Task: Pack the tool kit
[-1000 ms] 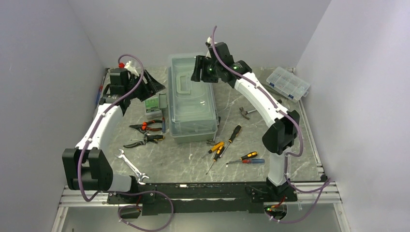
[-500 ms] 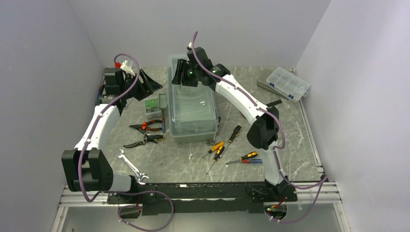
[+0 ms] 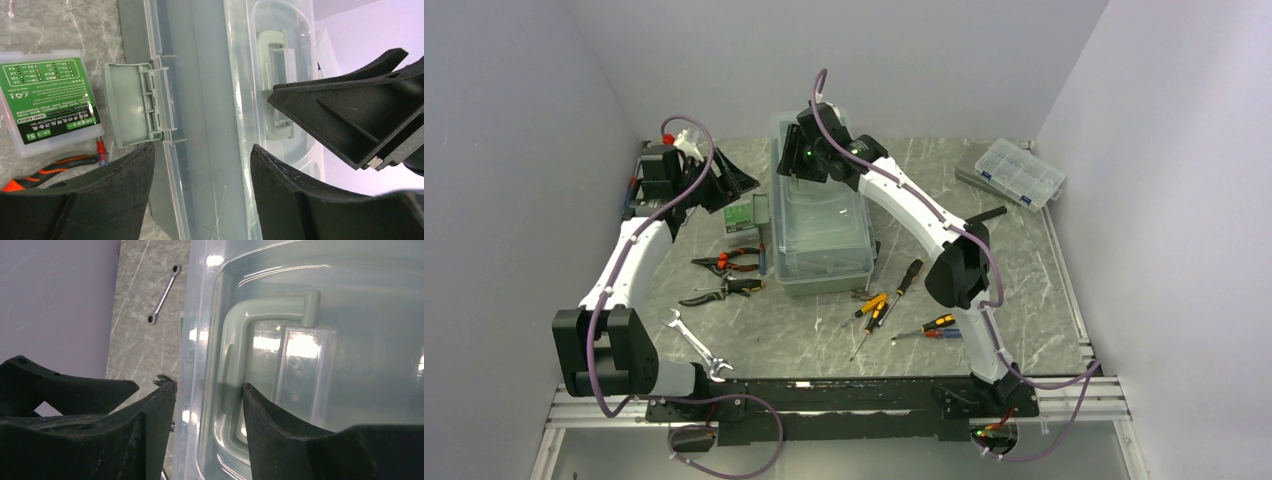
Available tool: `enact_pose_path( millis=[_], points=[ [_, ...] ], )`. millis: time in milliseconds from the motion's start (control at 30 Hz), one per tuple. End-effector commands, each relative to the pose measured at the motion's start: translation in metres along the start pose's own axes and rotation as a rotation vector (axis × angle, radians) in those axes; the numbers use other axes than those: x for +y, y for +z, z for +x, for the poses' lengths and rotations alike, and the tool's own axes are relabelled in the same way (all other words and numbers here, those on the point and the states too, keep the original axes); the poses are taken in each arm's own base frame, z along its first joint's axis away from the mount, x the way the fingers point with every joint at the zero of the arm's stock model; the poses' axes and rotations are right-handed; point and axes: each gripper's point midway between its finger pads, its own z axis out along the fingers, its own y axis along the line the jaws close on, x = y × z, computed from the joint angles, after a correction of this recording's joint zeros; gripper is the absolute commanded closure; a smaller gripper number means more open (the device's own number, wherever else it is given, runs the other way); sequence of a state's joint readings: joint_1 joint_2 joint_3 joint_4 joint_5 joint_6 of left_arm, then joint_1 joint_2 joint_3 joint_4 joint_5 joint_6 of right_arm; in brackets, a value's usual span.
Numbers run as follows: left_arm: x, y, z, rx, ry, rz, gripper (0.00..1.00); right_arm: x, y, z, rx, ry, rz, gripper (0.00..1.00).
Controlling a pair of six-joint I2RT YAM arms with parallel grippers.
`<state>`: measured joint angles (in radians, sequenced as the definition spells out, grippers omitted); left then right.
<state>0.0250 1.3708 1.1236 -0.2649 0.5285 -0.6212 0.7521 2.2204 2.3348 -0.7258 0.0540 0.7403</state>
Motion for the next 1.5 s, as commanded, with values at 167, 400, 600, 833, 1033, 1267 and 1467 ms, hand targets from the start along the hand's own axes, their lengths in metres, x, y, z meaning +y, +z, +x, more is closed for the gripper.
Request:
enact_pose_path(
  millis=[167, 400, 600, 833, 1033, 1267, 1467],
  points=[
    [-0.01, 0.002, -0.001, -0.004, -0.007, 0.078, 0.28, 0.045, 0.0, 0.043, 0.199, 0.053, -0.268, 0.46],
    [-0.004, 0.017, 0.006, 0.034, -0.064, 0.093, 0.36, 0.072, -0.022, 0.043, 0.269, 0.123, -0.511, 0.47],
    [0.005, 0.031, 0.016, 0.073, -0.099, 0.093, 0.41, 0.074, -0.035, 0.036, 0.279, 0.147, -0.572, 0.47],
    [-0.016, 0.013, -0.02, -0.017, -0.028, 0.062, 0.42, 0.078, -0.039, 0.037, 0.294, 0.185, -0.633, 0.47],
    [-0.025, 0.019, -0.024, 0.016, -0.06, 0.107, 0.44, 0.077, -0.037, 0.043, 0.312, 0.192, -0.64, 0.47],
    [-0.03, 0.017, -0.036, -0.007, -0.066, 0.111, 0.42, 0.076, -0.035, 0.043, 0.315, 0.193, -0.643, 0.47],
    [-0.044, 0.021, -0.044, 0.006, -0.086, 0.169, 0.41, 0.076, -0.033, 0.044, 0.321, 0.194, -0.648, 0.47]
  ],
)
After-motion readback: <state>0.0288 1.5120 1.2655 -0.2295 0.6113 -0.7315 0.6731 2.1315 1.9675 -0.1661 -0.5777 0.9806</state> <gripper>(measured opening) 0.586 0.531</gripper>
